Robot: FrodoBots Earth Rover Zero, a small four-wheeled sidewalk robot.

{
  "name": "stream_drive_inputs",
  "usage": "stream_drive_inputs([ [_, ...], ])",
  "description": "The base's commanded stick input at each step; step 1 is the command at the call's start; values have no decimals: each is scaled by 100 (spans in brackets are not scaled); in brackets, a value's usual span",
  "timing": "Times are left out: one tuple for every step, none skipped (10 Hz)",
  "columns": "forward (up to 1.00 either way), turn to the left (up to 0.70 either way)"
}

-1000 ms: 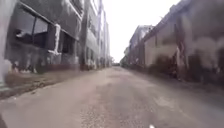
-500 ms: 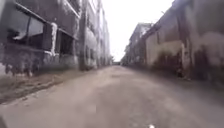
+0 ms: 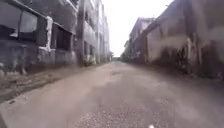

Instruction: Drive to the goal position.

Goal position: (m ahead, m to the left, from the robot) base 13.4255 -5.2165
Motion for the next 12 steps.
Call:
stream_drive_inputs([
  [50,0],
  [50,0],
  [50,0],
  [50,0],
  [50,0],
  [50,0],
  [50,0],
  [50,0],
  [50,0],
  [50,0],
  [50,0],
  [50,0],
])
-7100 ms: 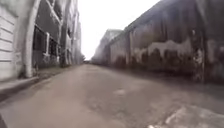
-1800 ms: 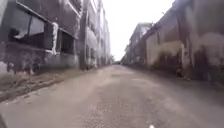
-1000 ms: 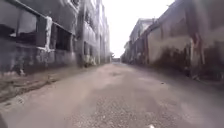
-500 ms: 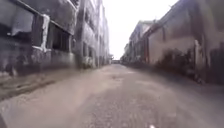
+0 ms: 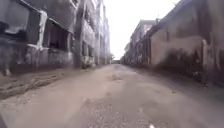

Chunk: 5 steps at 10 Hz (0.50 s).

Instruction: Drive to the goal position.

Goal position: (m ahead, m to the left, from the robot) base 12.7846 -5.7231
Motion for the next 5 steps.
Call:
stream_drive_inputs([
  [50,0],
  [50,0],
  [50,0],
  [50,0],
  [50,0],
])
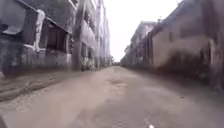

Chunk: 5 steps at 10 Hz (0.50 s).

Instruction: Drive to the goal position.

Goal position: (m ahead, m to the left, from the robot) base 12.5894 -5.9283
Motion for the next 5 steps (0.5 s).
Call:
stream_drive_inputs([
  [50,0],
  [50,0],
  [50,0],
  [50,0],
  [50,0],
])
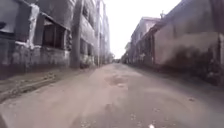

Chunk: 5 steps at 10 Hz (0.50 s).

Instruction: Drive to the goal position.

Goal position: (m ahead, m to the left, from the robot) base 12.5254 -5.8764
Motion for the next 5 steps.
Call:
stream_drive_inputs([
  [50,0],
  [50,0],
  [50,0],
  [50,0],
  [50,0],
])
